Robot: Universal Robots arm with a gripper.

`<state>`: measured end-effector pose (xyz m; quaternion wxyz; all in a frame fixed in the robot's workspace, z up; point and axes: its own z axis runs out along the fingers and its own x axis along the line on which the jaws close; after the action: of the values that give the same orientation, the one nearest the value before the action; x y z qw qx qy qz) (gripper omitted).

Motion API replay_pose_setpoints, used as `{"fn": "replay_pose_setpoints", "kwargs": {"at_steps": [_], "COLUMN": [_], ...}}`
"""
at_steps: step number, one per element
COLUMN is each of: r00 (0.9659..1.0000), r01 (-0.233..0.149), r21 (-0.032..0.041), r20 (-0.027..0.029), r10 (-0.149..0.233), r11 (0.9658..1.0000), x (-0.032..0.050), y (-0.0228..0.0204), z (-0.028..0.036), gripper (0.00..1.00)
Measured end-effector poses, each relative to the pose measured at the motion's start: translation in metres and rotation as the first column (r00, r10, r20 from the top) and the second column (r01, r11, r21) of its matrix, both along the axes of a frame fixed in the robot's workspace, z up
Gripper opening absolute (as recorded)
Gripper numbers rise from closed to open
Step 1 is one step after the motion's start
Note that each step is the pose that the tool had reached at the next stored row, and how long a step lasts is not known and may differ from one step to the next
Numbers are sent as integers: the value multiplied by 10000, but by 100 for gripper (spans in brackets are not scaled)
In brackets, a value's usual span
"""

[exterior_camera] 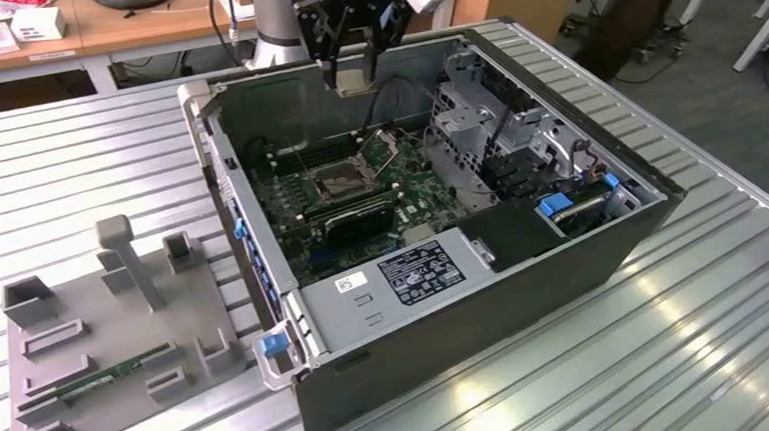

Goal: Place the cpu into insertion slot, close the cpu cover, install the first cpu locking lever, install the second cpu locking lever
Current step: 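Place the cpu into insertion slot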

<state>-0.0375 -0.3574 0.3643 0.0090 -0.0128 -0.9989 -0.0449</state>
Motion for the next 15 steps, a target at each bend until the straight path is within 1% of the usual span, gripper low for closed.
{"fn": "replay_pose_setpoints", "kwargs": {"at_steps": [2, 5, 7, 9, 11, 13, 15], "r00": [10000, 9989, 9966, 9929, 9880, 9818, 9742], "r01": [45, 470, 820, 1188, 1544, 1899, 2256], "r21": [-1, -1, 0, 0, 0, -1, 0], "r20": [-1, -1, 0, 0, -1, -1, 0], "r10": [-45, -470, -820, -1188, -1544, -1899, -2256], "r11": [10000, 9989, 9966, 9929, 9880, 9818, 9742], "x": [-2, -4, -3, -3, -3, -4, -4], "y": [0, 0, 0, 0, 0, 0, 0], "z": [-5, -13, -20, -27, -34, -41, -48], "gripper": [54, 54, 54, 54, 54, 54, 54]}}
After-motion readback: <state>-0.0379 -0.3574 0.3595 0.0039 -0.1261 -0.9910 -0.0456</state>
